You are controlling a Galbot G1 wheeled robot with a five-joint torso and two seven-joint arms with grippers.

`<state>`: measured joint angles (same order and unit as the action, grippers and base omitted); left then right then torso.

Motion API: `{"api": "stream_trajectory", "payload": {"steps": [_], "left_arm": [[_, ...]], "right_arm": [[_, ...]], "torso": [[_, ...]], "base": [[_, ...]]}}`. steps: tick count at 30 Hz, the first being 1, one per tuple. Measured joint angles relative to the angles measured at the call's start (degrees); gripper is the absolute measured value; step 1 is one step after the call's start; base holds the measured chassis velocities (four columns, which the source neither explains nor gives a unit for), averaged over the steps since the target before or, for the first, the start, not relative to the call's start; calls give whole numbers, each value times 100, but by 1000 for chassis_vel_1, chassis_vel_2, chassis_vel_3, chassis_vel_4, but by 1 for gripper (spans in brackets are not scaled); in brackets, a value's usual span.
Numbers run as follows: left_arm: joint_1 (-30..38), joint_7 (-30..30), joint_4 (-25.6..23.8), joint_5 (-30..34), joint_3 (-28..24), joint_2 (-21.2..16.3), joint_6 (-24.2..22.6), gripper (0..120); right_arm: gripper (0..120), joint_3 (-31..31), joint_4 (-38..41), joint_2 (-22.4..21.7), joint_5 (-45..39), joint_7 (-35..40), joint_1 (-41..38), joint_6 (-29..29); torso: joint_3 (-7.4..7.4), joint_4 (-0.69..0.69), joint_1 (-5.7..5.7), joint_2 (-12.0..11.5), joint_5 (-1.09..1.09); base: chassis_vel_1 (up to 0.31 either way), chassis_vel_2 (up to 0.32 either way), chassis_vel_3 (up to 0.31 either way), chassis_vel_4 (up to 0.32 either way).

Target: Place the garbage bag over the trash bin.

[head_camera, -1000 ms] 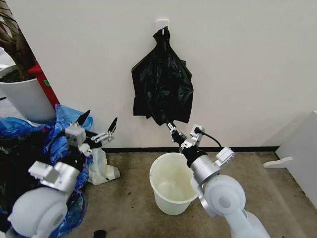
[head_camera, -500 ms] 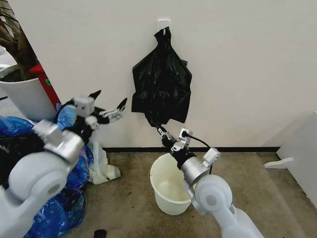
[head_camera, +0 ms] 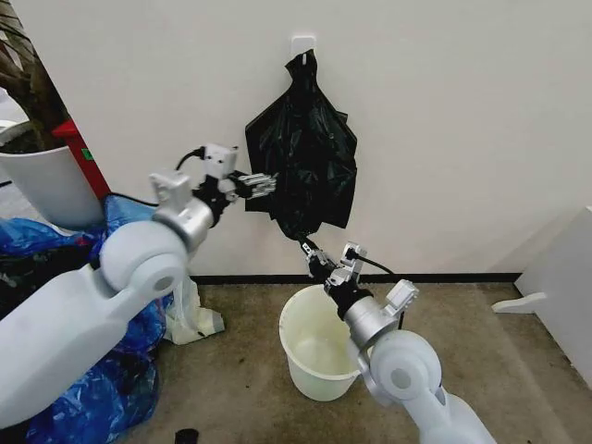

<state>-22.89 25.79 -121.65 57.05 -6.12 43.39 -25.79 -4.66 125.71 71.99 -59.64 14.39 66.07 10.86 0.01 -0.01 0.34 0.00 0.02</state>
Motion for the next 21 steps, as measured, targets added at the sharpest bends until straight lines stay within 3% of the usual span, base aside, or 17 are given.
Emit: {"api": "stream_trajectory", "payload": {"steps": [9, 21], "left_arm": [[907, 565, 448, 132, -711, 436, -550, 100], [1275, 948, 818, -26, -1110, 652, -853, 100]], "right_arm": [[0, -33, 27, 37, 70, -10, 63, -2], [0, -52, 55, 79, 113, -21, 106, -16]], "torso": [[0, -1, 0, 0, -1], [0, -1, 0, 0, -2]], "base": [[0, 0, 0, 0], [0, 0, 0, 0]]}}
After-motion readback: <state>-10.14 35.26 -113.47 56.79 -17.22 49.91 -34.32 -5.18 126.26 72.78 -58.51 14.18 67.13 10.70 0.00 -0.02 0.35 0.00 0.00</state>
